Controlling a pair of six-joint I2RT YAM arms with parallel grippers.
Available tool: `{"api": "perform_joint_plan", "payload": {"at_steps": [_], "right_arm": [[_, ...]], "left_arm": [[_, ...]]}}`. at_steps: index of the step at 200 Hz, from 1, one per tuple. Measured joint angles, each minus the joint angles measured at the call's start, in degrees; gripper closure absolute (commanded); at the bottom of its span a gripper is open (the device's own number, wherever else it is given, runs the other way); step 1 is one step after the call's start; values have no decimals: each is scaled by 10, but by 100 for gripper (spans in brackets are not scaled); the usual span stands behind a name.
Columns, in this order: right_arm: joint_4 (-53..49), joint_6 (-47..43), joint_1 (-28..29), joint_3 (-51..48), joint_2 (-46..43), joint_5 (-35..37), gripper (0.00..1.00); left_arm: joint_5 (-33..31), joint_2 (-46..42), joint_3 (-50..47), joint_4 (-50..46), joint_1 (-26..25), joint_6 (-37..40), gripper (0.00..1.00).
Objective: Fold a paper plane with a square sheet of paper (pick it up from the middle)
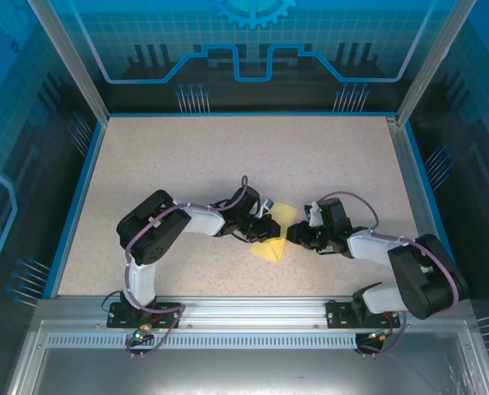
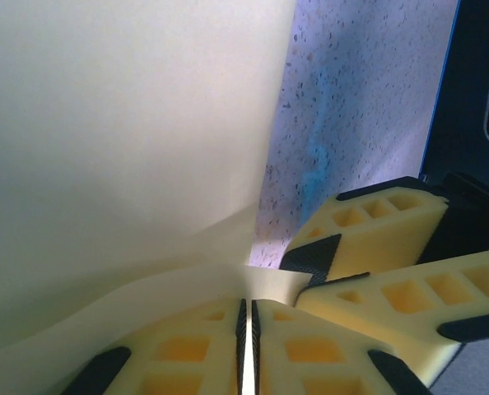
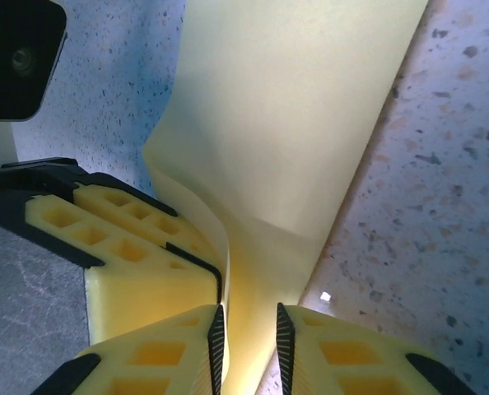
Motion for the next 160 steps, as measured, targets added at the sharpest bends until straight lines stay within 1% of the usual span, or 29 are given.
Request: {"api": "perform_joint_plan", "payload": {"at_steps": [45, 84, 101, 132, 160], "right_arm": [[26, 7, 0, 8, 23, -17, 74], [42, 11, 0, 12, 42, -29, 83], [42, 10, 0, 16, 51, -29, 87], [38, 3, 0, 21, 57, -27, 93], [25, -10, 0, 30, 61, -21, 94]], "left_arm": [[0, 0, 0, 0, 0, 0, 87], [0, 0, -1, -2, 0, 0, 87], [0, 0, -1, -2, 0, 0, 85], [0, -1, -1, -4, 0, 2, 81], [0, -25, -1, -29, 0, 17, 78]]}}
